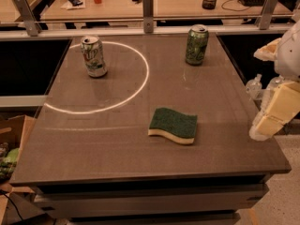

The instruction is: Move sponge near green can

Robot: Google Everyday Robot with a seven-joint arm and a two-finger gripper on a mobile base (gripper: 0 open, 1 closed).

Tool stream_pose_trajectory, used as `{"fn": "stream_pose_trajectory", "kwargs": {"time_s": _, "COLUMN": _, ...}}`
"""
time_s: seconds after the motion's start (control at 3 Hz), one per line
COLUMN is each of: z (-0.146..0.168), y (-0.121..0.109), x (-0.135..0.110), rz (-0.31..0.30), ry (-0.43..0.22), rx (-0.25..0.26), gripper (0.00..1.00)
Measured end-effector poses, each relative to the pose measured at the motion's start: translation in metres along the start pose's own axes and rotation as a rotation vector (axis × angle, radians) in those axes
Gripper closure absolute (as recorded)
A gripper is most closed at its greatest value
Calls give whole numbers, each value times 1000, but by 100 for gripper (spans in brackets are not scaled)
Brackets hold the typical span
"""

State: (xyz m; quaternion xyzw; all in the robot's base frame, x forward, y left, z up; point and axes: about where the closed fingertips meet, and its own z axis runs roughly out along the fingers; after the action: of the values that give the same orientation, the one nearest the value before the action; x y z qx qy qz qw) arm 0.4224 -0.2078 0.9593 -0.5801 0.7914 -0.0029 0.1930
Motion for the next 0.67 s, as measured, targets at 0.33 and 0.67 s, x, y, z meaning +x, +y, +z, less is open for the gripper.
{"fn": "stream_pose_trajectory", "kwargs": {"time_s": 0.33, "z": 14, "y": 16, "x": 2, "rz": 48, "ry": -78, "rx": 2, "gripper": 0}}
{"fn": "stream_pose_trajectory", "kwargs": {"time_s": 0.67, "z": 36, "y": 29, "x": 0, "rz": 90, "ry": -156, "rx": 0, "gripper": 0}}
